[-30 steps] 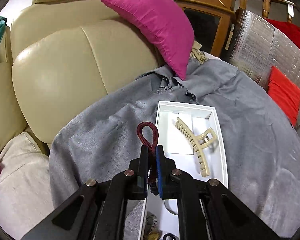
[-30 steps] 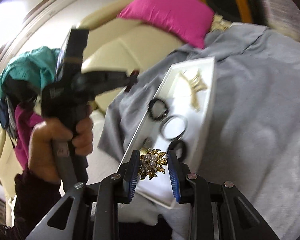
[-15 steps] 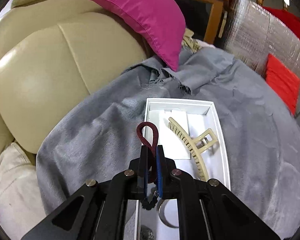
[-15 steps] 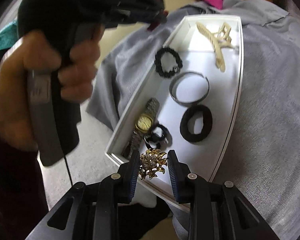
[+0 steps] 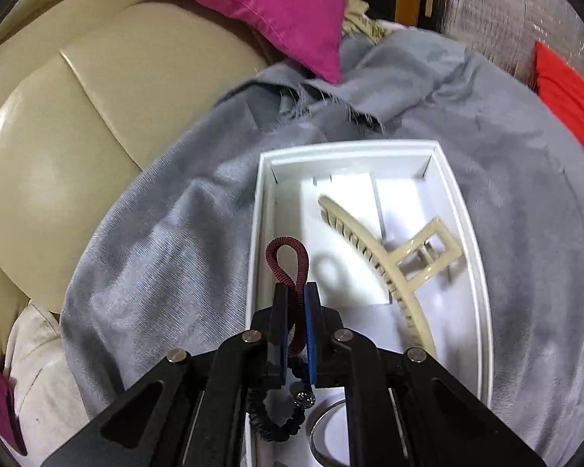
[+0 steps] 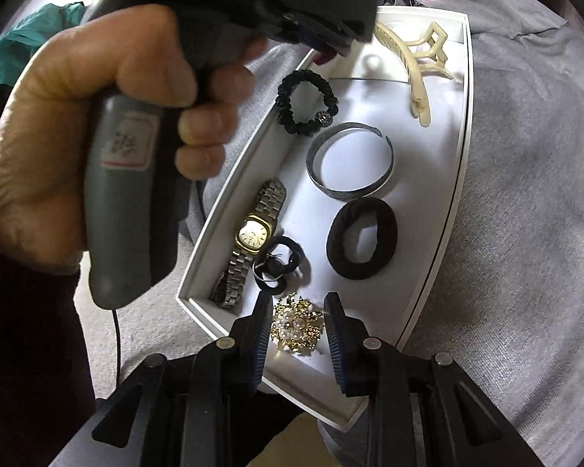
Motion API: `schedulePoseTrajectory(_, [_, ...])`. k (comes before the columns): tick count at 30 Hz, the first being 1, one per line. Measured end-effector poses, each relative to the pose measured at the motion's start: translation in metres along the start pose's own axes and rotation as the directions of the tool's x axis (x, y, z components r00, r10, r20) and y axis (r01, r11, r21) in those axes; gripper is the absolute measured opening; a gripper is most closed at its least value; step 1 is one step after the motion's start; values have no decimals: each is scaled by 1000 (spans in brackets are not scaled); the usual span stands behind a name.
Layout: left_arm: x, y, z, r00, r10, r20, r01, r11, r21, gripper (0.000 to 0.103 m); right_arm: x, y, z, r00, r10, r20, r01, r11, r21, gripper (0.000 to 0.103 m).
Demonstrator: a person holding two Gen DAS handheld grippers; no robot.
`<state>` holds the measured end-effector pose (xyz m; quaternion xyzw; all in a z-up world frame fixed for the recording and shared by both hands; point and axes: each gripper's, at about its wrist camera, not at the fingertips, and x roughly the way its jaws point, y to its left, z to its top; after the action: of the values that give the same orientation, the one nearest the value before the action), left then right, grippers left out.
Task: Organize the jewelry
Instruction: 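Release the red hair tie into the tray with the left tool while the right tool releases the brooch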
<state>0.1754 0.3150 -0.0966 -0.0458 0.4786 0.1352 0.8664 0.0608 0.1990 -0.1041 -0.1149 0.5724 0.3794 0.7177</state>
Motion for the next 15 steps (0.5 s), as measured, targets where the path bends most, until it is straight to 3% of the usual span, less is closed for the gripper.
schedulePoseTrajectory(10, [22,-7,-7,997,-22,-73,22,1000,0,10,9,14,5,1000,-22,-8,23,999,25,30])
schedulePoseTrajectory(15, [15,-4,-9,997,-45,-69,44,999,-16,33,-7,1,5,1000,11,24,-12,998,65,32])
